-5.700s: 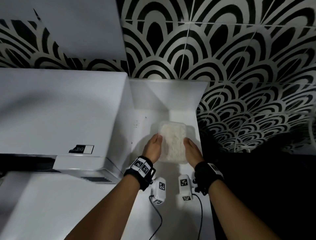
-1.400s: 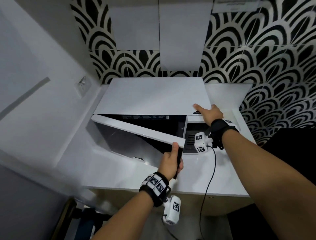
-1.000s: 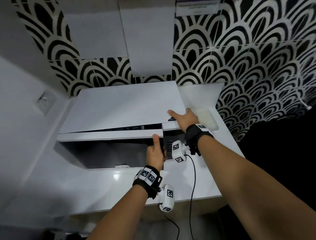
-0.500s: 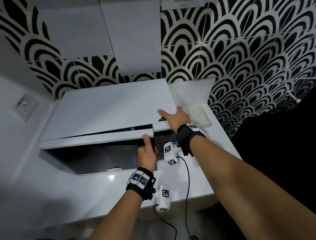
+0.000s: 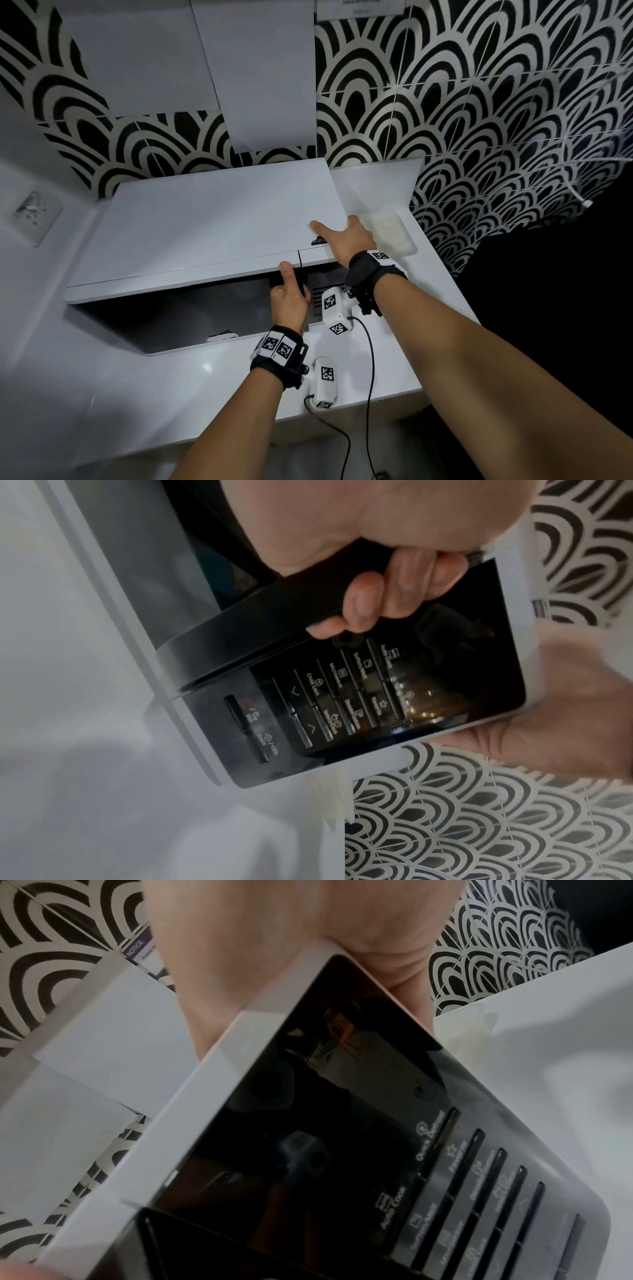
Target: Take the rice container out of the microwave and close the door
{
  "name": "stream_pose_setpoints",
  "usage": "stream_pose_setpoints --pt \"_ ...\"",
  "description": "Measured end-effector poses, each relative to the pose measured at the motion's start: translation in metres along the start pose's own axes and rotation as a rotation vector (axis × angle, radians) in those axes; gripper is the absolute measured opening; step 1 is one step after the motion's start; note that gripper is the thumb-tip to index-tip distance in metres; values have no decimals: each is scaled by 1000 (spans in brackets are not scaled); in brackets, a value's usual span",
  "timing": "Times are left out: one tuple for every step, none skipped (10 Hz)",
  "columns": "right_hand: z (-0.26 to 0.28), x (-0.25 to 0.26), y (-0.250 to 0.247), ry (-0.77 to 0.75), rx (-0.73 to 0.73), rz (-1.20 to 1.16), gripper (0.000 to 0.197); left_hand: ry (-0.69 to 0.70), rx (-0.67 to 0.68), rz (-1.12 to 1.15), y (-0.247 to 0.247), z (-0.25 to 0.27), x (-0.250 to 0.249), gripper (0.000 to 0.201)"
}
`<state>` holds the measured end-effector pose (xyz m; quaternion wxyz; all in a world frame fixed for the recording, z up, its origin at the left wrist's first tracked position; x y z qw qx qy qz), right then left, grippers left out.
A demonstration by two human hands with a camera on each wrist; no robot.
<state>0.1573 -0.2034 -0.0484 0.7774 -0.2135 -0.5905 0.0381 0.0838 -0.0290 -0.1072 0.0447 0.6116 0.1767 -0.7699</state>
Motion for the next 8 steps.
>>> stream_pose_setpoints --pt "-1 0 0 -1 -4 10 102 2 -2 -3 2 -3 1 75" --pt "-2 -1 0 -5 -7 20 101 19 -3 0 2 -3 1 77" --pt "-3 -1 1 -8 -7 19 100 36 22 -4 4 -1 0 80" --pt "-2 1 1 -7 15 16 101 61 82 -64 0 4 -8 86" --pt "3 4 0 6 50 10 104 108 142 -316 -14 7 -16 94" --pt "9 9 -1 18 119 3 108 218 170 -721 -38 4 -24 95" --pt "9 12 -2 15 173 63 103 326 148 -900 -67 -2 -41 96" --pt "17 27 -11 -79 122 171 100 422 100 -930 -92 0 -74 83"
Point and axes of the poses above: each hand's wrist, its own z-axis away from the middle knuckle, its own y-axis out of the palm, x = y × z, the point moved 9 cm from there along -z, towards the middle knuckle, and after that the axes turned 10 degrees about -z, right-handed, at the moved point
